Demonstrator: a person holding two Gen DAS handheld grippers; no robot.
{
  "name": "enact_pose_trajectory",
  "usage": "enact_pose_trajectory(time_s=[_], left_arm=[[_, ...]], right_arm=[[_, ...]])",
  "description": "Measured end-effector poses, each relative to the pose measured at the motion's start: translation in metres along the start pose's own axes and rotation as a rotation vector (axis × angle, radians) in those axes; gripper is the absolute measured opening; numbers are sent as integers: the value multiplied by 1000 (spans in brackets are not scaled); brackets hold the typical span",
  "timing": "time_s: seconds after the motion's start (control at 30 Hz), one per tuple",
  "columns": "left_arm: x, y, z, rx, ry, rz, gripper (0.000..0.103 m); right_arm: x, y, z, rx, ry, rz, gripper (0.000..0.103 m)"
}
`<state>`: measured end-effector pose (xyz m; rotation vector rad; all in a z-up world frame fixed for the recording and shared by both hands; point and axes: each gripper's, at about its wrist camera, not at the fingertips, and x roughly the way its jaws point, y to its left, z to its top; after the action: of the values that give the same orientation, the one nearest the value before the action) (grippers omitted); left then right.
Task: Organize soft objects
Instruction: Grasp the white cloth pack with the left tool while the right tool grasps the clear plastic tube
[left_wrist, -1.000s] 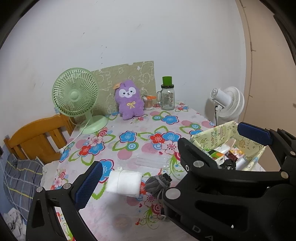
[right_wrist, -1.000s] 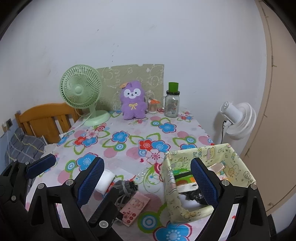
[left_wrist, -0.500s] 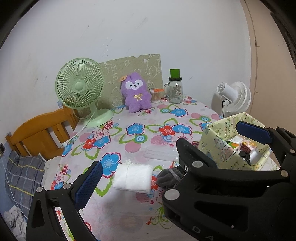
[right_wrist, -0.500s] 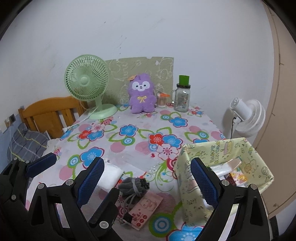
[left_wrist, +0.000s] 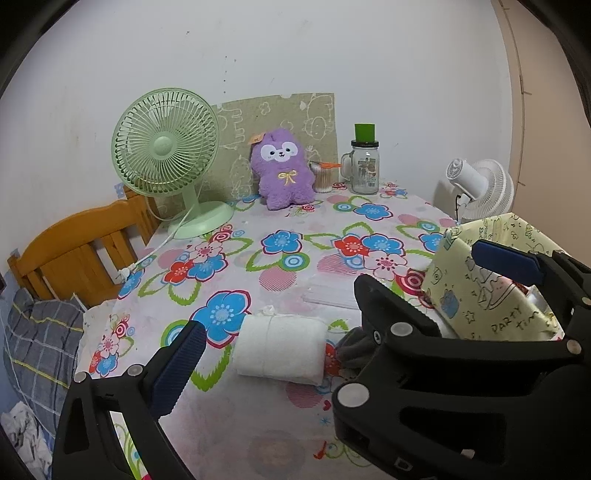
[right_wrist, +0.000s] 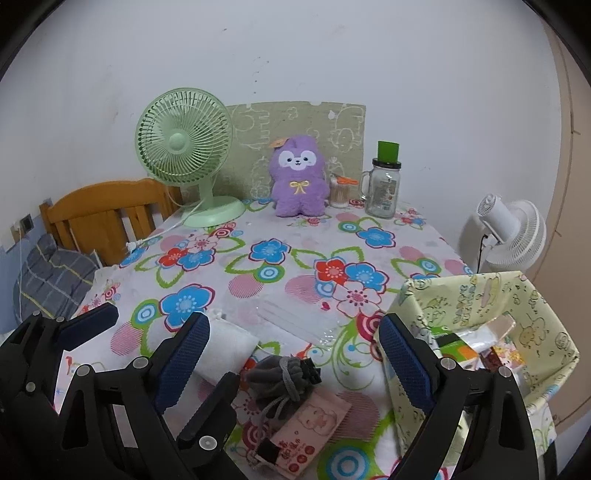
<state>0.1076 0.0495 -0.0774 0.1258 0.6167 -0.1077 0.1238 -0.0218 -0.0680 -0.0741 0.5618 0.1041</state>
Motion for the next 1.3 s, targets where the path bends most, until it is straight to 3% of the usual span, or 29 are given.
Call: enact_pose_trajectory(time_s=[0.47,0.67,1.07,1.3], left_arm=[[45,18,-9,-40,81,15,101],[66,25,-7,-85,136,-8,101],[98,21,1,-80,235,-28,101],[112,19,0,-88,285,-23,95]], right_arm=[[48,4,-9,9,76,20,93],[70,5,-4,-5,120,32,93],[108,2,4,-26,204,47,93],[126,0,2,-25,243,45,93]])
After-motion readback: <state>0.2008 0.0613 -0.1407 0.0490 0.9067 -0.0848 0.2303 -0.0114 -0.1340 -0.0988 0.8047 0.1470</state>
